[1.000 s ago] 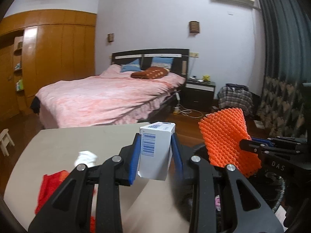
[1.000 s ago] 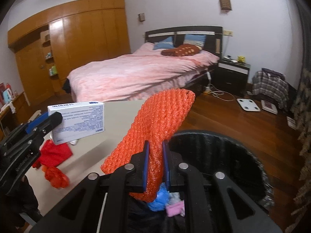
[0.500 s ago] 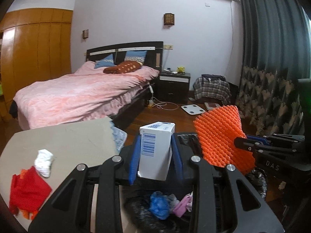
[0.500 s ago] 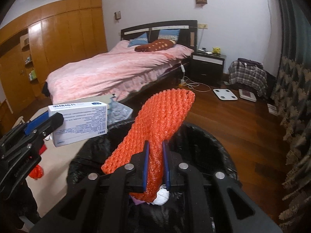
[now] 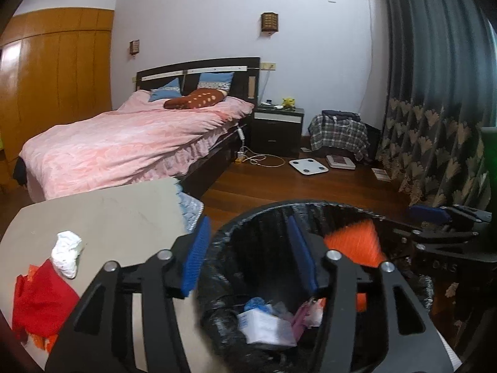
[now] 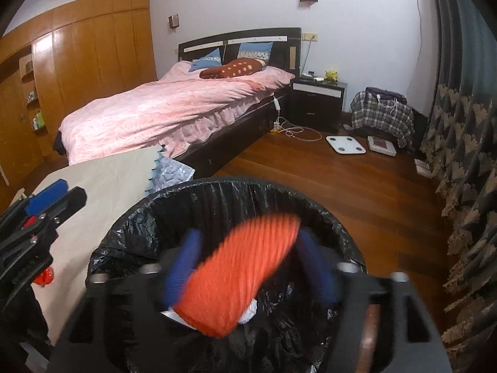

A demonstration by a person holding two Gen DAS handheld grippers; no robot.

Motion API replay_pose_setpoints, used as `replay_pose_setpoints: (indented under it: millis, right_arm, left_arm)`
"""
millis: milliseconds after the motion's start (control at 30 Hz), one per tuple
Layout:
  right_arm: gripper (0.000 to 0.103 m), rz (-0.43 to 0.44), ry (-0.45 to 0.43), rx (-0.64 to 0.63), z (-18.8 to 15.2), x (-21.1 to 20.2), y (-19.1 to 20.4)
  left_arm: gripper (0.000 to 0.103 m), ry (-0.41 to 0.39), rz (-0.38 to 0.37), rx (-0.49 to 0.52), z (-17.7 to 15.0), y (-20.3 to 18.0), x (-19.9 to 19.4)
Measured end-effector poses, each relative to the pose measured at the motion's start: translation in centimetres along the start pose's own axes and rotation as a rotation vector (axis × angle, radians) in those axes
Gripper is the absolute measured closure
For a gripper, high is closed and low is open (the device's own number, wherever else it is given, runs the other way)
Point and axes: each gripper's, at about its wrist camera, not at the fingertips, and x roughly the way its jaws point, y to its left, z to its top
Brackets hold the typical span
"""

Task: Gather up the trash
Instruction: 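Open both tools over the bin and withdraw toward the table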

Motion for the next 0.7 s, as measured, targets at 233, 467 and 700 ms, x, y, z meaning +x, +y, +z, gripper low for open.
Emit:
replay_pose_setpoints:
  millis: [233,467,700]
  right_arm:
    - [0.006,0.045,-0.034,-0.013,0.7,-0.1,2.6]
    - [0.006,0.13,-0.055,-0.051,1.7,0.2,7.2]
    - [0.006,0.231,-0.074,-0.103,2.3,1.0,13.2]
  left_arm:
    - [0.026,-0.022,0.085,-0.007,0.0,3.0,-1.7]
    - [0.019,-0.037,0.2,-0.046,-0.4,7.8,-4.3]
    - [0.018,-0.026,0.306,-0.072,-1.1,12.5,-6.5]
